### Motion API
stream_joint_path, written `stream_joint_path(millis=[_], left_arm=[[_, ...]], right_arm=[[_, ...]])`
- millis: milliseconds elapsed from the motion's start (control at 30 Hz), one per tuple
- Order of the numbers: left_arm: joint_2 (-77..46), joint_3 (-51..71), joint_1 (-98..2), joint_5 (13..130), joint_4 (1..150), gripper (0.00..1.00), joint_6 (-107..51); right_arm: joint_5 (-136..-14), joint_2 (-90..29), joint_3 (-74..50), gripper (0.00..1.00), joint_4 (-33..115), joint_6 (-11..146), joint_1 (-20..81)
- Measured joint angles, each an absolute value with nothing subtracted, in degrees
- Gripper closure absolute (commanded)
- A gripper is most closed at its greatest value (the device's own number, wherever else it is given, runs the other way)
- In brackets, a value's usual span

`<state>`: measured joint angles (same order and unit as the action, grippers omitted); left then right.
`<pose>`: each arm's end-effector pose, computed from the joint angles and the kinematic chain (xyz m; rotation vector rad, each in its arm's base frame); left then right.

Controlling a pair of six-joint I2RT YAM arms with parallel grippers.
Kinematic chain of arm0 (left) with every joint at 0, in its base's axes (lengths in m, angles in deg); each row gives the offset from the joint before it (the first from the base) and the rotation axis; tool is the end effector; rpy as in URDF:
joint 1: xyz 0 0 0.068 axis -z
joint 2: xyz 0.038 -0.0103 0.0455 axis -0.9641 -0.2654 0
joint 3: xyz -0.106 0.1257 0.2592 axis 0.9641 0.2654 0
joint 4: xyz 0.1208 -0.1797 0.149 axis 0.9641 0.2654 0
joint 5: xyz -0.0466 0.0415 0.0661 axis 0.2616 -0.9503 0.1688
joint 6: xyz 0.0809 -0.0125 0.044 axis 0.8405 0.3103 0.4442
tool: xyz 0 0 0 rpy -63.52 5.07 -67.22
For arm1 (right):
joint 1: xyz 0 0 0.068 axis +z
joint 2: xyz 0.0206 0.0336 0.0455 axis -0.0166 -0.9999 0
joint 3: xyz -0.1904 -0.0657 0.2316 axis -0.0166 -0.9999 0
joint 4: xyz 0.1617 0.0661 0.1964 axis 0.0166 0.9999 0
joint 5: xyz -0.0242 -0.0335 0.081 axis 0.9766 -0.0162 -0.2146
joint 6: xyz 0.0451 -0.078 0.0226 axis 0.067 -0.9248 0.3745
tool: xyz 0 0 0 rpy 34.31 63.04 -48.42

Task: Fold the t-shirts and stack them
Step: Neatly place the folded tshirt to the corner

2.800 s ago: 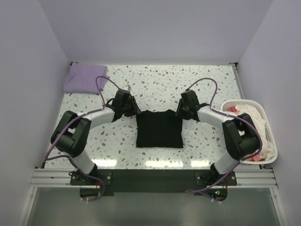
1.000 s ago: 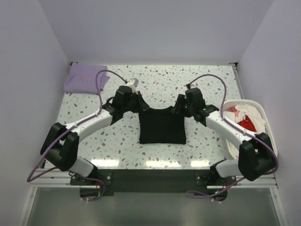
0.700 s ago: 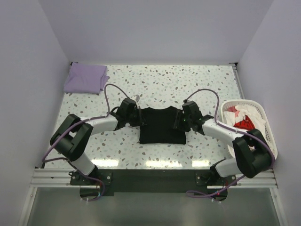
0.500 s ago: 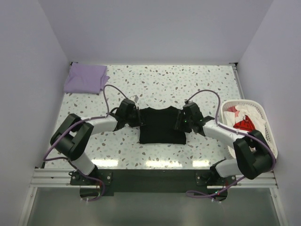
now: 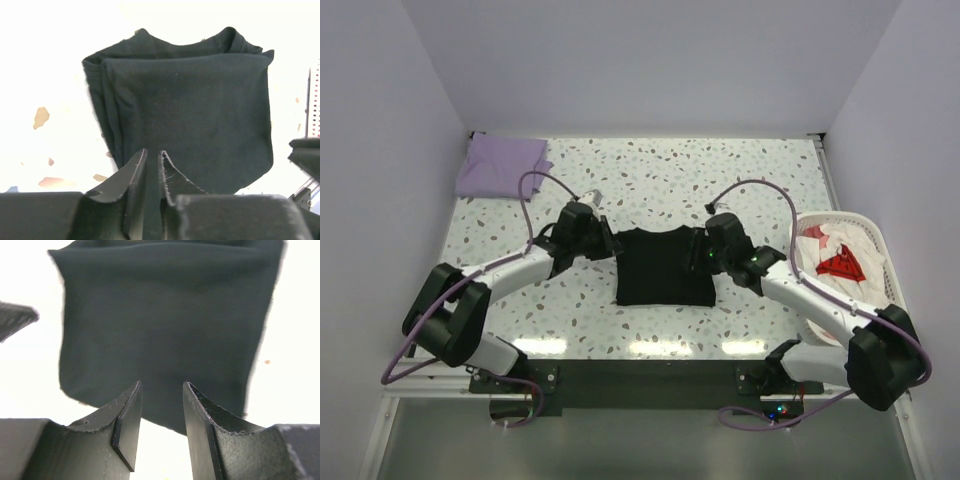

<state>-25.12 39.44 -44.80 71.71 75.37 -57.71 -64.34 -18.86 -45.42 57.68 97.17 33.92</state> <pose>0.2865 -0.1785 0.1890 -0.1555 2.3944 -0.7912 0.2333 0.1458 0.2243 0.1027 2.4045 0.5236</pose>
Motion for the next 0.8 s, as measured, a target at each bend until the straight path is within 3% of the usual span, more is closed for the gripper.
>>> stream_joint_path(millis=[233, 467, 633, 800], left_arm=[[-23.2, 40.0, -47.3, 72.3, 76.4, 0.39, -57.1], [-24.2, 41.8, -48.1, 76.4, 76.5, 0.14, -56.8], [-27.2, 41.7, -48.1, 79.4, 76.5, 0.10, -55.3], [-30.1, 40.9, -48.2, 80.6, 77.2, 0.16, -54.4]], right_arm=[[-63.7, -24.6, -44.4, 0.58, 56.4, 97.1, 43.6], [-62.2, -34.7, -45.1, 0.57, 53.4, 97.5, 48.2], [-62.1, -34.4, -45.7, 0.56, 51.9, 97.7, 48.1], [-61.6, -32.8, -46.1, 0.56, 52.6, 97.7, 48.1]])
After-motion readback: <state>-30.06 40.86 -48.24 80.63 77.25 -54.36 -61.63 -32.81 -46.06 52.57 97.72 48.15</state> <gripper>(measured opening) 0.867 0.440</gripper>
